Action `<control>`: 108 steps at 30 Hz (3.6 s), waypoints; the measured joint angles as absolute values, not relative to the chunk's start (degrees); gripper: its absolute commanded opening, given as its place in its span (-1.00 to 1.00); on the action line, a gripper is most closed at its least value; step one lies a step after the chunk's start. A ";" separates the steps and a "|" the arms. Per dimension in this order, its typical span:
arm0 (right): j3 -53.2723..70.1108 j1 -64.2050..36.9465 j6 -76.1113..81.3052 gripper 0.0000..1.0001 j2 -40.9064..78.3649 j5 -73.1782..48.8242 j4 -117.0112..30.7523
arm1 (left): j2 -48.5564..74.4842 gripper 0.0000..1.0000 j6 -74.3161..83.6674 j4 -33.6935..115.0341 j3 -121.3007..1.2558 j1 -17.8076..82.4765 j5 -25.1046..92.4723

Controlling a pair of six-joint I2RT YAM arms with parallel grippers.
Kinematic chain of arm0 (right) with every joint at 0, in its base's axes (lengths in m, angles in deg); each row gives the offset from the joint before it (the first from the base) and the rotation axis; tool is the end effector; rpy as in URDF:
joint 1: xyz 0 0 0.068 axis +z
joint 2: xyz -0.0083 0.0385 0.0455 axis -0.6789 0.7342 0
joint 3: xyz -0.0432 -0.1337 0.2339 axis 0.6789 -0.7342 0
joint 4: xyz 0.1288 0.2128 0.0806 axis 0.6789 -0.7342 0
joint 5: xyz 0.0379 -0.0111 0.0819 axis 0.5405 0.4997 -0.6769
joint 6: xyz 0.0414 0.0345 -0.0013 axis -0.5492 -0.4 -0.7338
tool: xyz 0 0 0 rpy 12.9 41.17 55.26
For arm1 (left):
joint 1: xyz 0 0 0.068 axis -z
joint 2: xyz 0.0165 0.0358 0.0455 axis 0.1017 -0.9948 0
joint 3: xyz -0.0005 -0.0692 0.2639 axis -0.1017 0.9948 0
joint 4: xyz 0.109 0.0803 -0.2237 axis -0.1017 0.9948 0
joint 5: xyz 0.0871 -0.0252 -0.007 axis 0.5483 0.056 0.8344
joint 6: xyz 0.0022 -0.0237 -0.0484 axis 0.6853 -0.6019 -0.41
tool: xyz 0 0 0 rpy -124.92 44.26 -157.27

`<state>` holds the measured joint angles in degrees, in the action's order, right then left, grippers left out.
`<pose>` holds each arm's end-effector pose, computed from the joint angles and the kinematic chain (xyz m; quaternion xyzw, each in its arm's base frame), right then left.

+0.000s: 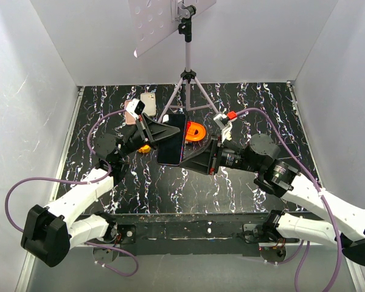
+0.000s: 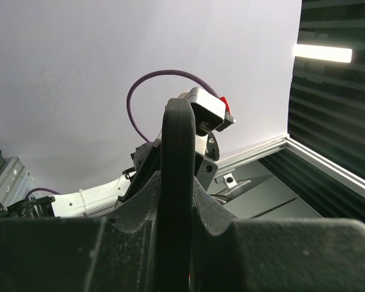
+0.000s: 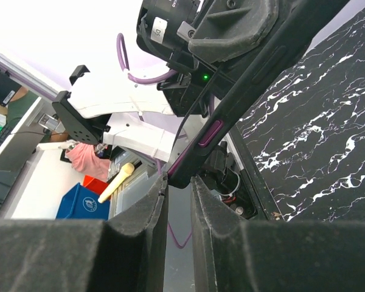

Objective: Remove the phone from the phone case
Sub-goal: Remove the phone case from the phone.

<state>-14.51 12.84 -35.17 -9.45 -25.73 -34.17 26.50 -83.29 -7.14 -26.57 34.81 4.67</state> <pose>0.1092 0.1823 0.3986 -0.2002 0.6274 0.6470 0.3842 0.1959 -0.1331 0.3512 -0.0648 0.5627 -0.7996 0.1995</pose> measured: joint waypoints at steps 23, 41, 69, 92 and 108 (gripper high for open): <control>-15.69 12.75 -34.66 -0.60 -8.59 -27.30 -30.31 | 26.53 -1.00 -84.95 -8.84 -26.57 34.50 4.06; -14.33 12.47 -34.79 -0.61 -5.77 -26.93 -31.77 | 26.59 -1.00 -86.31 -10.28 -24.56 34.46 6.79; -15.75 12.05 -44.37 -0.64 -6.41 -20.81 -29.17 | 23.97 -1.00 -87.82 -15.22 -24.52 34.54 11.36; -16.08 12.01 -43.67 -0.64 -7.44 -16.44 -35.68 | 23.97 -1.00 -82.96 -11.20 -24.87 34.72 11.23; -16.45 10.45 -48.32 -0.44 2.99 -27.78 -15.42 | 24.21 -1.00 -85.48 -13.43 -25.31 35.29 14.20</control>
<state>-16.45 10.45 -48.32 2.99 -27.78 -15.42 24.21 -85.48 -13.43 -25.31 35.29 14.20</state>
